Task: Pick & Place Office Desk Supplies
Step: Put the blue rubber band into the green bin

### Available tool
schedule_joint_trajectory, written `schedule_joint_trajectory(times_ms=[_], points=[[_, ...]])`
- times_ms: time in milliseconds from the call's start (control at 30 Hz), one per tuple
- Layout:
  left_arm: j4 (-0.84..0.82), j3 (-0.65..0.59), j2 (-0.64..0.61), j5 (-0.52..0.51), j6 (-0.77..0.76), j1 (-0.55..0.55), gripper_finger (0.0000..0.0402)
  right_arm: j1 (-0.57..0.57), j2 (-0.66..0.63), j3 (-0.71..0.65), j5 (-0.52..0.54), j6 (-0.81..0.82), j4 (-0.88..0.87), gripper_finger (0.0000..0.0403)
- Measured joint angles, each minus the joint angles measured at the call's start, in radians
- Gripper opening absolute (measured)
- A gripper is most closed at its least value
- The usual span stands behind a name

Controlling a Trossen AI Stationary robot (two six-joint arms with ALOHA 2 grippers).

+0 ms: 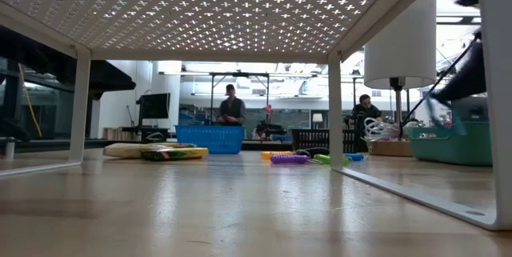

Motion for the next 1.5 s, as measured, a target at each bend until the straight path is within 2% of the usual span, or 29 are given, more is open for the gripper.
schedule_joint_trajectory(times_ms=[133, 300, 667, 967, 1200, 1500], points=[[0.000, 0.000, 0.000, 0.000, 0.000, 0.000, 0.0095, -0.100, 0.000, 0.000, 0.048, -0.014, -0.003, 0.0002], [0.000, 0.000, 0.000, 0.000, 0.000, 0.000, 0.0095, -0.194, 0.000, 0.000, 0.052, -0.083, -0.003, 0.0002], [0.000, 0.000, 0.000, 0.000, 0.000, 0.000, 0.0095, -0.252, -0.001, 0.000, 0.056, -0.076, -0.009, 0.0002], [0.000, 0.000, 0.000, 0.000, 0.000, 0.000, 0.0095, -0.296, -0.001, 0.000, 0.045, 0.132, -0.172, 0.0002], [0.000, 0.000, 0.000, 0.000, 0.000, 0.000, 0.0095, -0.348, -0.001, 0.000, -0.051, 0.303, -0.337, 0.0002], [0.000, 0.000, 0.000, 0.000, 0.000, 0.000, 0.0095, -0.388, -0.001, 0.000, -0.182, 0.424, -0.425, 0.0002]])
